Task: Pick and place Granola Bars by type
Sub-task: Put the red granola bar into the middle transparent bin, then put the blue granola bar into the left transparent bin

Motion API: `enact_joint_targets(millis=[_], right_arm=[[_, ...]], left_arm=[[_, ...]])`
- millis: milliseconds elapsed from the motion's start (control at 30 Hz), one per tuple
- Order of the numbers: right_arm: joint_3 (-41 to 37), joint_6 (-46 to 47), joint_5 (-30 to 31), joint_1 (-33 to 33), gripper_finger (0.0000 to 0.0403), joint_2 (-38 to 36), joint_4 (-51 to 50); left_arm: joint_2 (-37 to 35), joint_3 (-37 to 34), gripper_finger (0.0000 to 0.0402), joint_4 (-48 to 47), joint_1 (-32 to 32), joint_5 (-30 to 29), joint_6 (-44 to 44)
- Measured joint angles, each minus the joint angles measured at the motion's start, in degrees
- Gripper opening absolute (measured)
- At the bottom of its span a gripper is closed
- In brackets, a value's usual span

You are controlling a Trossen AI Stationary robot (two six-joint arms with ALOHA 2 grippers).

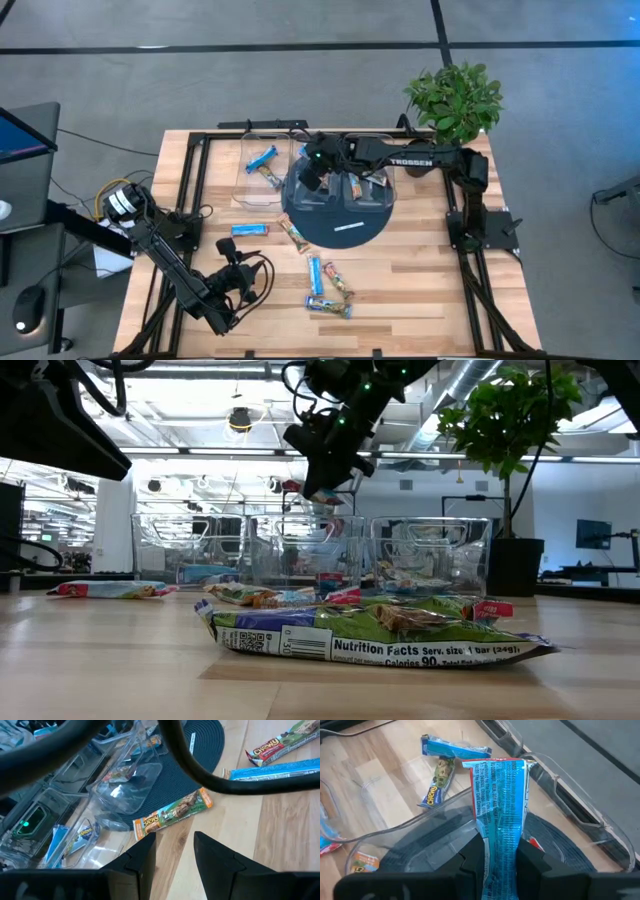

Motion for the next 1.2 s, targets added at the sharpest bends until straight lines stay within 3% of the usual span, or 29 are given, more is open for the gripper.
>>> enact_joint_targets(millis=[233,667,1000,1200], right_arm=[[0.00,-0.15,0.04,-0.02,0.0103,0.00,0.02],[0.00,-1.89,0.21,1.37,0.0234,0.00,0.30],[0.00,-16.16,0.11,10.30,0.0231,0.00,-0.75],[0.00,-17.10,0.09,17.20,0.0222,0.00,-12.39]], left_arm=[[0.00,0.02,0.0128,0.00,0.04,-0.77,0.04],[0.00,0.02,0.0128,0.23,0.04,-0.64,0.04],[0.00,0.02,0.0128,0.28,0.04,-0.59,0.02],[0.00,0.02,0.0128,0.33,0.16,-0.16,0.02]])
